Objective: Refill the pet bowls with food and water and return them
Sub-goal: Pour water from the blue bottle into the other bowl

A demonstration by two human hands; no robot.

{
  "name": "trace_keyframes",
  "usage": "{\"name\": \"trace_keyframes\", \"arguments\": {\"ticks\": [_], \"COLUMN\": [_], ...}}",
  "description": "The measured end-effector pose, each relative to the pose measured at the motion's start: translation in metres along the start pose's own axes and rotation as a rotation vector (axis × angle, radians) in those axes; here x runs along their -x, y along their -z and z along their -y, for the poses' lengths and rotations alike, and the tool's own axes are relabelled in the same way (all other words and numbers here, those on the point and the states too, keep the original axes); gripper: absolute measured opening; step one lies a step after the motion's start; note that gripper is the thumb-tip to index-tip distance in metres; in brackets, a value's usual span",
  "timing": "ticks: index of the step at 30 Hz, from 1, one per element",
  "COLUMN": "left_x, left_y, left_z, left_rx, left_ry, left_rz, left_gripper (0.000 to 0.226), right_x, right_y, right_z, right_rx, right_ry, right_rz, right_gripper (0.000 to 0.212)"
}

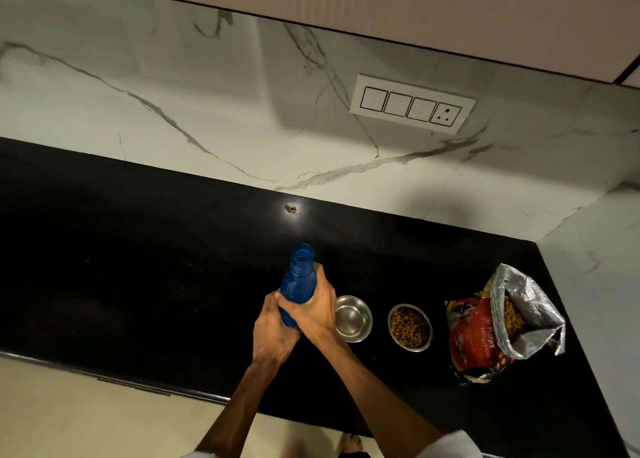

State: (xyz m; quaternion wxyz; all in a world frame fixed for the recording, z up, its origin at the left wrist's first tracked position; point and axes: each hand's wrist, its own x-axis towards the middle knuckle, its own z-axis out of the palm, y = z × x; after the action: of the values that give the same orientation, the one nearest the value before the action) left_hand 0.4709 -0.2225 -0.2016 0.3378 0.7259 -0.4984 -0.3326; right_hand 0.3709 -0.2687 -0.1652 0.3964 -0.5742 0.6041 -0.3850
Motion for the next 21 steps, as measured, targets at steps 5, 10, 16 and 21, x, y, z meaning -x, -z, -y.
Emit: {"name": "trace_keyframes", "arguments": {"ticks": [5, 10, 16, 21], "left_x": [0.000, 0.005, 0.013, 0.026], "left_y": [-0.002, -0.001, -0.009, -0.010], "left_z": [-0.005, -0.011, -0.016, -0.039], "left_rx": [0.035, 0.062, 0.099, 0.269], "left_ry": [0.012, 0.013, 0.091, 0.172], "left_rz": [-0.002, 0.007, -0.108, -0.241], "left_gripper": [0.067, 0.076, 0.088, 0.069], "right_x": [-0.004, -0.001, 0.008, 0.016], "right_y": [0.005, 0.012, 0.035, 0.065], "right_z": [-0.001, 0.000, 0.001, 0.013], "right_rx": [-0.004, 0.032, 0.037, 0.020], "right_ry": [0.007, 0.051, 0.141, 0.187], "right_rz": [0.008, 0.023, -0.024, -0.116], "right_gripper": [0.072, 0.079, 0.077, 0.069]}}
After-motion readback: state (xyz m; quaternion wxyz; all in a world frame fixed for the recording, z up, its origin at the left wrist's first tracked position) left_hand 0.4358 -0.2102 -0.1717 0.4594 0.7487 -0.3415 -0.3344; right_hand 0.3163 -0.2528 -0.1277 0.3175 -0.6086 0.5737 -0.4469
